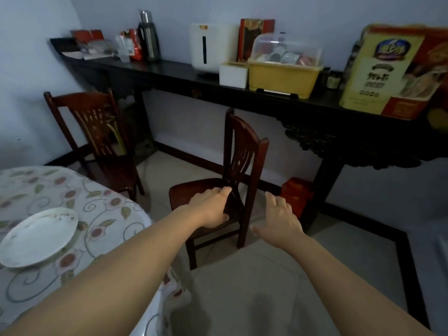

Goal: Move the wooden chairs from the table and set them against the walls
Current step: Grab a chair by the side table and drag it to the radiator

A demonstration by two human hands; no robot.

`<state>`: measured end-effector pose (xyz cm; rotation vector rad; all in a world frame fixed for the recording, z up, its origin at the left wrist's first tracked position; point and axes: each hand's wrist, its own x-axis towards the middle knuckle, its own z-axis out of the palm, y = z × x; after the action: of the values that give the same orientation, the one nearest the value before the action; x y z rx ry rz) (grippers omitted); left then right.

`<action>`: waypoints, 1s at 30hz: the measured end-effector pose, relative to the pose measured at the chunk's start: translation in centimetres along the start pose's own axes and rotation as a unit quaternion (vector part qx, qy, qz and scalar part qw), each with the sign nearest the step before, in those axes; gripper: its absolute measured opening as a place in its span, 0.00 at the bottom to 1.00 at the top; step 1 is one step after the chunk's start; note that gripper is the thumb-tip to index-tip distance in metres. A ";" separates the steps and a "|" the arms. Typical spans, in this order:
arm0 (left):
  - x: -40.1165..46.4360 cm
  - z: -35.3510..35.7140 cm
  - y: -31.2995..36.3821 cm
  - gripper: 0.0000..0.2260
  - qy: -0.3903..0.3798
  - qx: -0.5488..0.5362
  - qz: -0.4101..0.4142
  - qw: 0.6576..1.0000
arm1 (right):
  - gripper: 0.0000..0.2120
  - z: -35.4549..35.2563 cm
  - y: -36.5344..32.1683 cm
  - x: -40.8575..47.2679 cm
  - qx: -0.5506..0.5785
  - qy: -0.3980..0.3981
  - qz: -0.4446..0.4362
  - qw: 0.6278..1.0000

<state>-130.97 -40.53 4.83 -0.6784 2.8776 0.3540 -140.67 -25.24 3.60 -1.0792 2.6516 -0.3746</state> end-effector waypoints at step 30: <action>47.6 -8.1 -6.8 0.35 0.026 0.106 0.044 0.993 | 0.37 -4.3 1.8 47.5 -0.040 -0.067 -0.003 0.997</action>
<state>-170.71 -68.47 1.19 -0.5335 2.9423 0.0395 -176.11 -57.00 0.57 -1.0960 2.5649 -0.1902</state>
